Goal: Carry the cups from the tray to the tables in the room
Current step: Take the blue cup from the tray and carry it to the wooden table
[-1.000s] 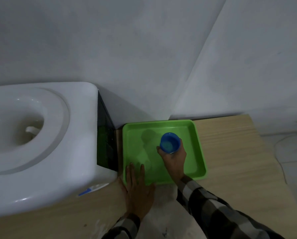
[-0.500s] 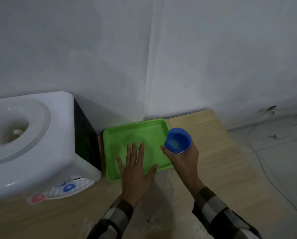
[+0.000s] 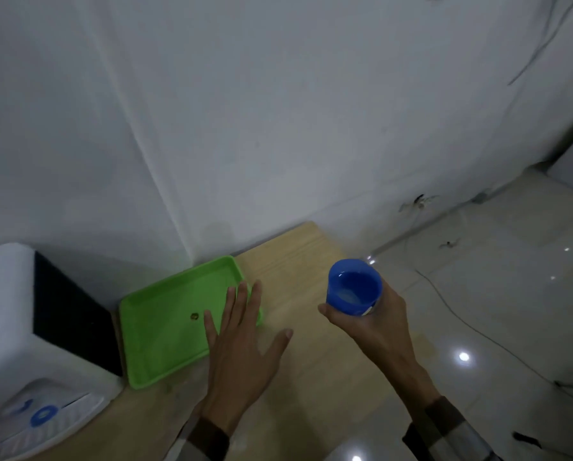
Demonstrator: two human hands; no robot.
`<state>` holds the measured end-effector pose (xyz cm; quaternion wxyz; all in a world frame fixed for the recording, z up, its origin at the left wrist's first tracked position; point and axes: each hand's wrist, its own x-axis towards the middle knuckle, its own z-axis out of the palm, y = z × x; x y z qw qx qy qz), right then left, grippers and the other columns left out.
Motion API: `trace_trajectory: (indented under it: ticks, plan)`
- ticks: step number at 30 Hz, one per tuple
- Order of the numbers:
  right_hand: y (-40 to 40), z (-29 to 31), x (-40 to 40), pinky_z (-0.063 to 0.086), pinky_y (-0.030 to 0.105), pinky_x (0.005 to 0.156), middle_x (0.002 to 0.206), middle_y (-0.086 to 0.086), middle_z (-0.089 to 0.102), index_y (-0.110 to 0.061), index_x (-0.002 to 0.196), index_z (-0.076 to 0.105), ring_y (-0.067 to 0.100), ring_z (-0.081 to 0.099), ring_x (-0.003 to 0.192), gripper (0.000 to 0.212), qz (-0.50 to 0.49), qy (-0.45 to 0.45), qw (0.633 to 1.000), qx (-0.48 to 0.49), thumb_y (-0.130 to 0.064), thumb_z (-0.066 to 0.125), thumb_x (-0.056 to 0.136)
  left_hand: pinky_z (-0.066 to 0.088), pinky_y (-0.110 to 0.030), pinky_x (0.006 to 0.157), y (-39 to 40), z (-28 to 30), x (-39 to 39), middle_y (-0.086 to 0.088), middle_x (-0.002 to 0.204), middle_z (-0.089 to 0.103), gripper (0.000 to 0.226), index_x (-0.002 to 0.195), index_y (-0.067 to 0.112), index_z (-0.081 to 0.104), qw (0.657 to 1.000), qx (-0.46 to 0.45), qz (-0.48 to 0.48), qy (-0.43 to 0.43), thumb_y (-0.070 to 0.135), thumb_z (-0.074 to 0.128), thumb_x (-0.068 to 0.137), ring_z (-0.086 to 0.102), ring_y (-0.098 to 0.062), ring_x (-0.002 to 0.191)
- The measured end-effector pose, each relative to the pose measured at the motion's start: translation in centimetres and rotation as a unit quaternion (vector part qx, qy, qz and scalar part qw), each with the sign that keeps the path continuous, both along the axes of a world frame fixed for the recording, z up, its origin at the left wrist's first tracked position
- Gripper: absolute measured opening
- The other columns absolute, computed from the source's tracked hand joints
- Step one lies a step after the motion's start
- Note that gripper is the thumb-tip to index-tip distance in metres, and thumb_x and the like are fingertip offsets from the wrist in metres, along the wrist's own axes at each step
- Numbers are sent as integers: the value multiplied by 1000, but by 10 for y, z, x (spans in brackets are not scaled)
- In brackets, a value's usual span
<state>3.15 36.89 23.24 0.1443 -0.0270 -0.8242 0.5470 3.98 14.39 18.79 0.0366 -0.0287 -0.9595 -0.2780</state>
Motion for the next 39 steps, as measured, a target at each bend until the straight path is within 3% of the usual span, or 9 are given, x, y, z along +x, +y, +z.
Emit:
trace_trajectory:
  ticks: [11,21,32,36,39]
  plan:
    - [173,38,106,53,11,82,102,-13,73,-27,116,68,1,69,97,59,-81,10,997,10,-26,97,64,-10,-55,126,162,35,31,11,173,-5,91,163,41,-1,988,-8,-146,50,77,38,89,-17,-3,157]
    - [292,47,171,52,10,78,98,-19,71,-28,114,67,3,68,95,59,-204,16,979,20,-28,98,64,-24,-44,122,296,54,35,18,170,-15,94,160,46,-11,962,-8,-271,26,87,23,82,-26,3,152]
    - [417,38,162,54,11,79,106,-28,68,-41,111,64,0,67,99,62,-332,7,943,28,-39,98,60,-21,-47,124,461,41,-35,19,169,-14,84,151,58,-15,918,7,-395,22,86,28,85,-23,3,153]
    - [470,39,143,53,11,83,107,-28,69,-39,116,63,-1,67,103,66,-374,10,927,19,-37,98,61,-16,-47,127,528,48,-71,16,171,-11,84,155,52,-10,904,3,-427,-3,77,38,90,-20,0,155]
    - [508,42,128,53,10,86,110,-28,68,-40,119,63,-1,66,105,69,-403,21,915,17,-49,94,59,-13,-48,127,583,51,-101,16,172,-4,91,161,46,-1,890,29,-454,2,83,33,86,-17,2,155]
